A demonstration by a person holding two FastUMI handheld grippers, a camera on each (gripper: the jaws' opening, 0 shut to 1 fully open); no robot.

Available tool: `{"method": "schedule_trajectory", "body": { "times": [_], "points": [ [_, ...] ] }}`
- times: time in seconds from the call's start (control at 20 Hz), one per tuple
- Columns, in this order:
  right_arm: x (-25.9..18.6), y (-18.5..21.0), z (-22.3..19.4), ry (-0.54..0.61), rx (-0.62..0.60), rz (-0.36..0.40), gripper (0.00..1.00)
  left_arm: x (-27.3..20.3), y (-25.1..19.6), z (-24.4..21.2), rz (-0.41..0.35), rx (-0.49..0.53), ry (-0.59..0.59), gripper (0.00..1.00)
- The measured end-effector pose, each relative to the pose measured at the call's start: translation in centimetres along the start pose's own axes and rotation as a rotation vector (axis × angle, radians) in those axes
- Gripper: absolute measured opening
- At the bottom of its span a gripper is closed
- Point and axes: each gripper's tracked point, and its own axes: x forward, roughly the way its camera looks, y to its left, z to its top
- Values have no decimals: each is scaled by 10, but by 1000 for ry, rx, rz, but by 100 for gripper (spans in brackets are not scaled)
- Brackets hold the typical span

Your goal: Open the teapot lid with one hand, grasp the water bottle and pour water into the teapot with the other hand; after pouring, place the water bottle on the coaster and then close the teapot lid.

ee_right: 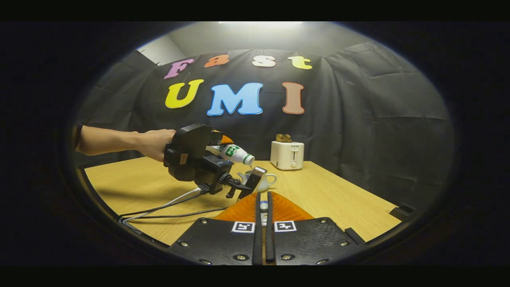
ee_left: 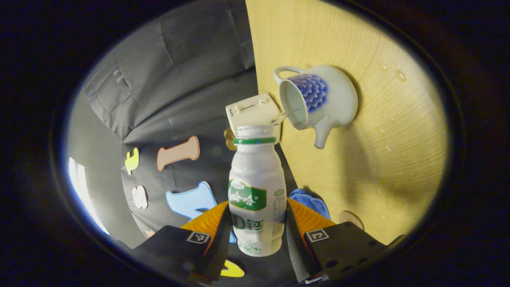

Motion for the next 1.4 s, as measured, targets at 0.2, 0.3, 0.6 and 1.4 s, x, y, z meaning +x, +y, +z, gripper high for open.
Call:
{"method": "schedule_trajectory", "body": {
  "times": [0.2, 0.3, 0.6, 1.4],
  "points": [
    [0, 0, 2, -5, -1, 2, 0, 0, 5, 4, 8, 35, -11, 77],
    [0, 0, 2, -4, 1, 4, 0, 1, 5, 5, 7, 57, -14, 67],
    [2, -1, 4, -6, -1, 5, 0, 2, 12, 11, 17, 128, -33, 68],
    [2, -4, -2, 6, 4, -2, 4, 2, 16, 14, 29, 145, -54, 77]
  ]
}}
